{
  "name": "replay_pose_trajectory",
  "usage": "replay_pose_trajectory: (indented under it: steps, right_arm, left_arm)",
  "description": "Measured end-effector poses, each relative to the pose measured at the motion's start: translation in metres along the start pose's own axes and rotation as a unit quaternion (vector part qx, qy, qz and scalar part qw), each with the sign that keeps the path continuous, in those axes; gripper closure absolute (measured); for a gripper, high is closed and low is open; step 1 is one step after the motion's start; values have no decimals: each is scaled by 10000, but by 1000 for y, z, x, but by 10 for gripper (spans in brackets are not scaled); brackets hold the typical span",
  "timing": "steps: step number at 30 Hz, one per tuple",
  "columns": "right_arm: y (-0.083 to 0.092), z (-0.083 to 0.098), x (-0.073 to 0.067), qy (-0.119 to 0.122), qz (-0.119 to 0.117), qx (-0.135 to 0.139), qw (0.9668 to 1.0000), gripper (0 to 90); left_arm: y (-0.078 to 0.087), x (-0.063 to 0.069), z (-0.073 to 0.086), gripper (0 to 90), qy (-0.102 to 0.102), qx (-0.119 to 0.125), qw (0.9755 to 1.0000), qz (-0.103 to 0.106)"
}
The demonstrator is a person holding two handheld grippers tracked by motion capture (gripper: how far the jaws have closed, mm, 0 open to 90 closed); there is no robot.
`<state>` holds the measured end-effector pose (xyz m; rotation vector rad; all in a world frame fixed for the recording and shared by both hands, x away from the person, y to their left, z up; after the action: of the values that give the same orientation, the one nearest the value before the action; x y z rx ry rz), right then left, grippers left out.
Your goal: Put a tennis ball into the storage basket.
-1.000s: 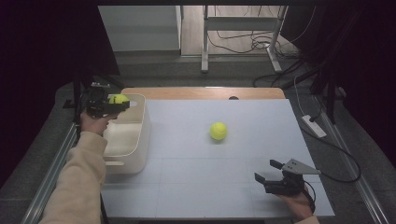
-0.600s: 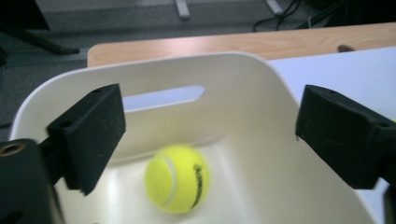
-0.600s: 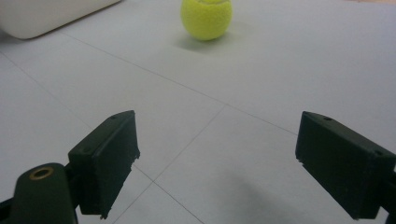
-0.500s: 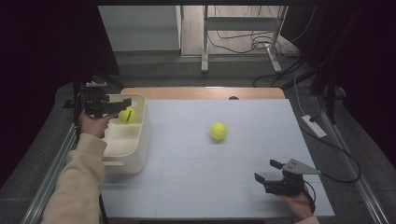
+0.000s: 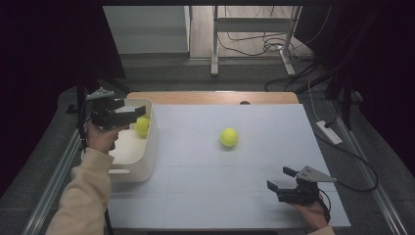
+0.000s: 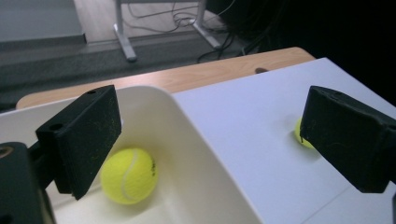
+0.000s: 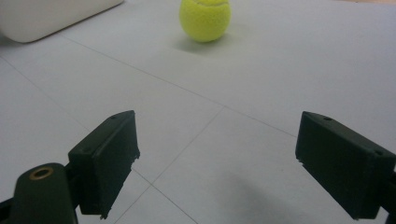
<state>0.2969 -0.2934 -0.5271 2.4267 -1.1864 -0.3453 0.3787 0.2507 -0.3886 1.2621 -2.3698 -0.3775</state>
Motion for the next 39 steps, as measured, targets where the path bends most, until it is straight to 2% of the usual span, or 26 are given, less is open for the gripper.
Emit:
replay_pose_trajectory:
  steps: [5, 14, 28, 39]
  right_arm:
    - [0, -1, 0, -16, -11, 33, 10000, 129]
    - [-1, -2, 0, 13, -9, 50, 10000, 129]
    - [-1, -2, 1, 4, -4, 70, 10000, 129]
    - [0, -2, -2, 49, -24, 123, 9999, 130]
  left_arm:
    - [6, 19, 1, 74, -176, 195, 9992, 293]
    - [11, 40, 3, 79, -342, 319, 9972, 584]
    - [5, 63, 5, 80, -520, 266, 9939, 939]
    - [-4, 75, 9, 80, -583, 87, 9924, 1076]
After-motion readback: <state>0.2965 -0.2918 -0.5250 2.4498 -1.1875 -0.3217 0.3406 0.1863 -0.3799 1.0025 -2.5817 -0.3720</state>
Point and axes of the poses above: each handheld gripper's, and its own axes: y roughly backward along the jaws, z roughly out of its underside, x roughly to its right, the point moved 3 cm from there along -y, roughly forward along the jaws, and after that the axes turned 5 degrees about z, right-handed, at the moved point
